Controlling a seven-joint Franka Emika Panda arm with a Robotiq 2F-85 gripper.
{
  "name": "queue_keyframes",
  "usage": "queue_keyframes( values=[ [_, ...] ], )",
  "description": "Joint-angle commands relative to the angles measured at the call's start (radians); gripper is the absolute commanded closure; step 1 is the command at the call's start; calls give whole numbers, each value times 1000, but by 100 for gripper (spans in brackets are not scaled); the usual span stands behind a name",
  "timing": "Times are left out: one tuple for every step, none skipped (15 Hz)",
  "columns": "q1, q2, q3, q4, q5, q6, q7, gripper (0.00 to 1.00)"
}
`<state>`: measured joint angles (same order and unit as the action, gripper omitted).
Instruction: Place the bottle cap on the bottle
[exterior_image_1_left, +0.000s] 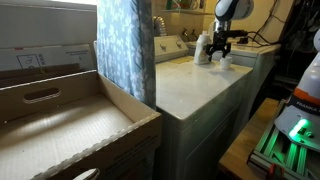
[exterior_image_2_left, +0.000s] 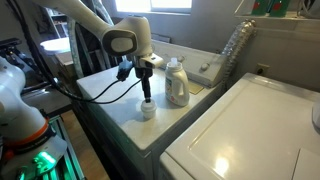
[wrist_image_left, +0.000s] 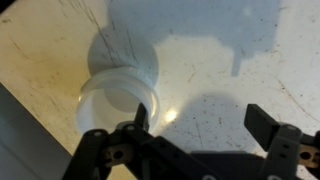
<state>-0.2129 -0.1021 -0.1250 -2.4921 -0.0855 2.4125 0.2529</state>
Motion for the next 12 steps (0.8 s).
queue_keyframes(
  values=[
    [21, 20, 9, 34, -41, -25, 27, 34],
    [24, 25, 14, 40, -64, -31, 38, 42],
    [27, 32, 20, 46, -96, -37, 56, 51],
    [29, 37, 24, 51, -119, -47, 66, 58],
    [32, 44, 32, 54, -159, -49, 90, 67],
    [37, 48, 36, 57, -186, -53, 103, 73],
    [42, 51, 42, 57, -227, -41, 123, 80],
    [48, 55, 46, 60, -254, -44, 134, 89],
    [56, 60, 53, 63, -293, -44, 154, 95],
    [63, 64, 59, 68, -326, -46, 167, 98],
    [71, 70, 66, 71, -363, -44, 189, 100],
    [80, 74, 73, 77, -403, -47, 211, 100]
  ],
)
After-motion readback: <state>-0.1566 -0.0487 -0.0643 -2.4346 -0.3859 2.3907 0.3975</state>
